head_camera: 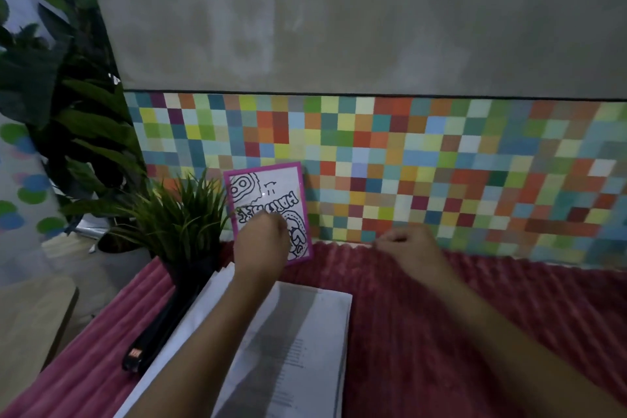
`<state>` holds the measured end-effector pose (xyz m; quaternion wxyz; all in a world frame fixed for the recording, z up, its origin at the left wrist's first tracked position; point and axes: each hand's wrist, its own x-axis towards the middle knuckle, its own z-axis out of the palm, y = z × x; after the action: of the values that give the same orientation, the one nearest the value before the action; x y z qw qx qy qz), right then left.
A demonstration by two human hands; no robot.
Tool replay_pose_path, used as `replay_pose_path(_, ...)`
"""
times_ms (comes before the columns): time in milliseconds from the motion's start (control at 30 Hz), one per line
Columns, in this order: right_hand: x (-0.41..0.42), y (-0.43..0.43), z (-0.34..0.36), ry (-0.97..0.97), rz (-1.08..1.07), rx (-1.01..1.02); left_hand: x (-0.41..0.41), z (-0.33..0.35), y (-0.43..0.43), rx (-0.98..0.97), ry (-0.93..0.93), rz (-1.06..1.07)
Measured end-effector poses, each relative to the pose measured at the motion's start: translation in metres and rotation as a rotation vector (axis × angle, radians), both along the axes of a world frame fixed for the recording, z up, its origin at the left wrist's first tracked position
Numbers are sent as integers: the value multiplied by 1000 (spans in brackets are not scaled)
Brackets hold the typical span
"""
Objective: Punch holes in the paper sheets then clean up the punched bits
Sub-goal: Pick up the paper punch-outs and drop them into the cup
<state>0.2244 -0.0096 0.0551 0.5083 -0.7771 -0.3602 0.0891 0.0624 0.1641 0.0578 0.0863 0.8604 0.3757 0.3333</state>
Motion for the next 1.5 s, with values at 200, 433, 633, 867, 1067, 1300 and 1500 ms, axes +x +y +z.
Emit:
replay_pose_path(200, 63, -122, 54, -60, -200, 95, 80, -6, -62, -27, 56, -308)
replay_pose_path(433, 125, -276, 89, -209, -483, -13, 193, -32, -130, -169, 126, -467)
replay_pose_path(633, 153, -328, 68, -339, -457, -487, 221, -54, -137, -137, 215, -285)
replay_pose_path(867, 165, -336, 43, -432, -380, -559, 225, -64, -145, -54, 187, -274)
replay_pose_path(1067, 161, -366, 39, -416, -597, -244, 227, -63, -146, -32, 216, -315)
replay_pose_path(1300, 142, -411, -11, -123, -628, -323, 224, -52, -145, -160, -6, -311)
replay_pose_path(1500, 140, -410, -49, -76, -604, -336, 224, -22, -177, -115, -203, -359)
